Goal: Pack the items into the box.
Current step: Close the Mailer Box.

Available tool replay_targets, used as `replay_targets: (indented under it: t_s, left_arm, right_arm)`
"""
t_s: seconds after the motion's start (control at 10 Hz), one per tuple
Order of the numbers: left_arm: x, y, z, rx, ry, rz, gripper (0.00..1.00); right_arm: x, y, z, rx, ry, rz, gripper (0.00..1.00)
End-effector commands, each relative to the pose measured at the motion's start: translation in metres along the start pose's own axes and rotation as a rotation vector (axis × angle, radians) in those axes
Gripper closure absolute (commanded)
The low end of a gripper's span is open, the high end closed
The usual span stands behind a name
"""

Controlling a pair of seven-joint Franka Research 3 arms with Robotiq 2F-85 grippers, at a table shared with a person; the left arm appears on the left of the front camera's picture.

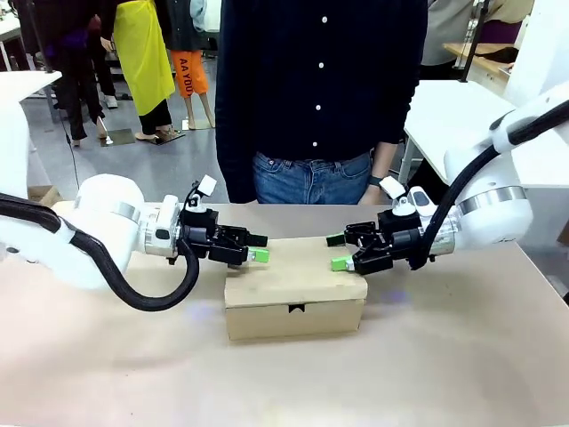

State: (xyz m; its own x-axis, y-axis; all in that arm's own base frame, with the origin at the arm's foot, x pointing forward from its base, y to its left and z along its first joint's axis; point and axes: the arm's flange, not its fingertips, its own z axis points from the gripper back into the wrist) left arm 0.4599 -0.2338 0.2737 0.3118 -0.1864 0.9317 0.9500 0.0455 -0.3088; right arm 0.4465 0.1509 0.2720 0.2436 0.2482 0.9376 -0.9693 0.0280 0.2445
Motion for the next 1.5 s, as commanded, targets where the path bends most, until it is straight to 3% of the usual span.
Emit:
replay_targets:
  t_s: [0.0,0.3,0.5,0.7,0.9,1.0,1.1,1.2,1.4]
  left_arm:
    - [-0.011,-0.009,-0.004,-0.026,0.143,-0.037,0.0]
    - [-0.005,-0.016,0.006,-0.022,0.145,-0.096,0.0]
    - [-0.001,-0.023,0.011,-0.009,0.154,-0.126,0.0]
    - [0.02,-0.046,0.034,0.027,0.108,-0.225,0.0]
    - [0.043,-0.085,0.074,0.055,0.037,-0.32,0.0]
    - [0.047,-0.104,0.098,0.086,0.024,-0.307,0.0]
    - [0.044,-0.116,0.126,0.098,0.026,-0.203,0.0]
    - [0.04,-0.126,0.161,0.085,-0.133,0.001,0.0]
    - [0.018,-0.142,0.229,0.093,-0.412,0.373,0.0]
  right_arm:
    - [0.005,0.0,-0.005,0.038,0.125,0.033,0.0]
    - [0.005,-0.003,-0.008,0.056,0.148,0.053,0.0]
    - [0.011,0.0,-0.004,0.081,0.09,0.051,0.0]
    - [0.037,0.019,0.024,0.076,-0.061,0.047,0.0]
    - [0.064,0.049,0.067,0.02,-0.243,-0.021,0.0]
    - [0.069,0.068,0.096,-0.03,-0.328,-0.094,0.0]
    - [0.068,0.081,0.124,-0.092,-0.416,-0.217,0.0]
    - [0.059,0.096,0.151,-0.137,-0.455,-0.356,0.0]
    - [0.031,0.13,0.205,-0.295,-0.431,-0.524,0.0]
